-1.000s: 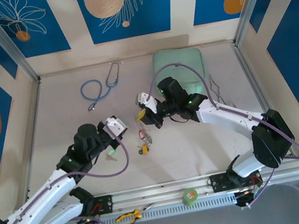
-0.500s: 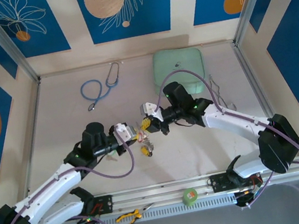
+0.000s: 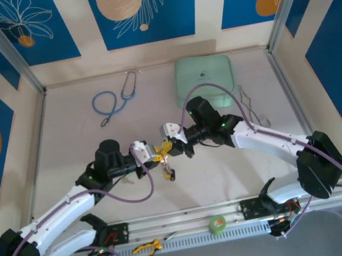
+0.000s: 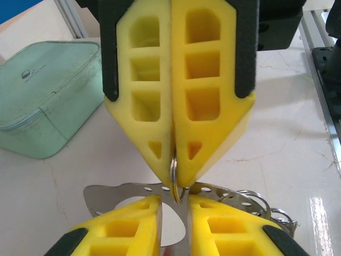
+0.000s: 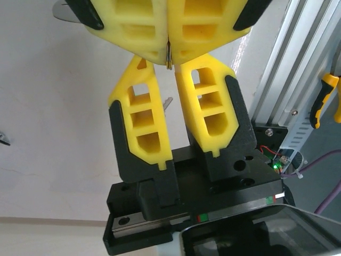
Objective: Put the keys on the keyring
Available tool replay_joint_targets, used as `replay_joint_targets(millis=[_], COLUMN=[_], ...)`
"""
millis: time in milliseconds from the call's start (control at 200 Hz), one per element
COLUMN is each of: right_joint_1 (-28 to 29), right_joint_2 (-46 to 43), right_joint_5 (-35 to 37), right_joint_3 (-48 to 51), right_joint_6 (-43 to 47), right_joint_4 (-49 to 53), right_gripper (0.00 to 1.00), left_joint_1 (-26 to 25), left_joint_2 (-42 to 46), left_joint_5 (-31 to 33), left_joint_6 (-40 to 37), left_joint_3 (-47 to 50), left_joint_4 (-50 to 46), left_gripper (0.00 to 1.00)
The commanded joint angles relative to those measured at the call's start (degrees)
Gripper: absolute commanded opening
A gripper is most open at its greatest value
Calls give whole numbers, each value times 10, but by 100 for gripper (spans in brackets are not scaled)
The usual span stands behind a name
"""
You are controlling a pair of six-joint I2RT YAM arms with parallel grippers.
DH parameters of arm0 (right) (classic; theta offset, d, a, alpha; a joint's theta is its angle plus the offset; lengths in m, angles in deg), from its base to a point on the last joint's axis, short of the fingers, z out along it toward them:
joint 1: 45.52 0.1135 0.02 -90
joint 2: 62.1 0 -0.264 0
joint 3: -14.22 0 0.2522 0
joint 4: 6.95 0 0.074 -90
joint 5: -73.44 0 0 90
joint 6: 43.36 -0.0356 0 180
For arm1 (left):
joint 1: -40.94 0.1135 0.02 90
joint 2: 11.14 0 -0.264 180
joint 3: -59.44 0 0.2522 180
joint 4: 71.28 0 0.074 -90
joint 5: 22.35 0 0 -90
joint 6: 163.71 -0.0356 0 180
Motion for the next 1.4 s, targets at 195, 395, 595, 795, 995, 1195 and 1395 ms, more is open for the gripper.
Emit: replay_joint_targets(millis=[195,395,595,795,995,1195,1395], right_joint_1=[14,19,10,-33,-6,16,34], right_joint_2=[-8,-3,-23,-90,-78,-63,-42], right_joint_5=[12,16,7,22,85,78,80], right_joint_3=[-5,-7,7,62,53,46,30], right_joint_6=[23,27,3,-2,38,33,35], right_joint_4=[15,19,-10,-32,27,1,-11], right_gripper=[0,0,17,31,28,27,24], left_joint_1=[5,5,5,4,4,3,2], left_joint_2=[3,10,16,30,46,51,49], left_joint_5=[-34,-41,-38,-25,-14,-19,-21], left_joint_6=[17,12,2,-34,-56,-66,-71], left_joint_3=[0,0,2,16,27,31,28], left_joint_4=[21,19,17,22,37,35,29], left_gripper=[23,9,0,0,0,0,0])
